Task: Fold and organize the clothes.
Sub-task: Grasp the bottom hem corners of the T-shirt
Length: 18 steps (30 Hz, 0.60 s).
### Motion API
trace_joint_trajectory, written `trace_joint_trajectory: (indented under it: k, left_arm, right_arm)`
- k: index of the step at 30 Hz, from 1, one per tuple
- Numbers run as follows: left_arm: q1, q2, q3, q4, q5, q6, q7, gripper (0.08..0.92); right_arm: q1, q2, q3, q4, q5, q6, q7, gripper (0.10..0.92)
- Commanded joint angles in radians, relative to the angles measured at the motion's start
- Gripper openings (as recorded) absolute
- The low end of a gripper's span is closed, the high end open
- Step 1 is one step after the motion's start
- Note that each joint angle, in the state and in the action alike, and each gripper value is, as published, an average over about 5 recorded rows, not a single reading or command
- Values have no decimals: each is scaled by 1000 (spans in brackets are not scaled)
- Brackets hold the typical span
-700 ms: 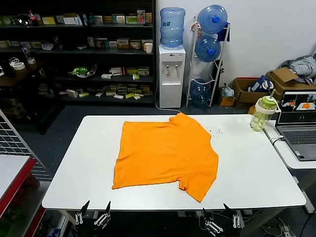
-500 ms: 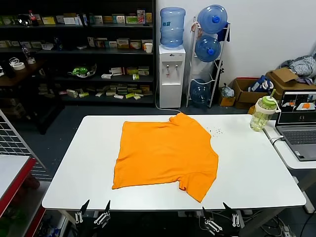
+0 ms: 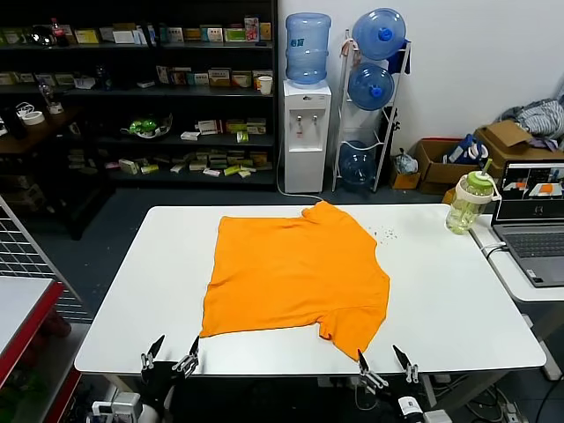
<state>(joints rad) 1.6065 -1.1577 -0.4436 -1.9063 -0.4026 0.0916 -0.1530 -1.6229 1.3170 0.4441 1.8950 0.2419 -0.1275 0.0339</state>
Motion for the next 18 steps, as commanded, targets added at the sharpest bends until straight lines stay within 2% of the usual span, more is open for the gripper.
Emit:
trace_joint_trajectory:
  k: [1,9,12,18]
  left_arm:
    - [-128,26,19,116,-39,25,-2,823]
    - [-125,1,51,115,-41,33,-10,822]
    - [-123,-6,57,117,-40,40,-13,807]
    - [-114,-10,68,115,-37,56,-15,658]
  right_arm:
    - [126,8,-43,-84,9,-58,39,823]
    - [141,16,-59,-104,-1,-70,40,804]
    - [137,18,-61,-106,-7,-74,40,740]
    - [101,11,-58,-88,-19,-75,35,568]
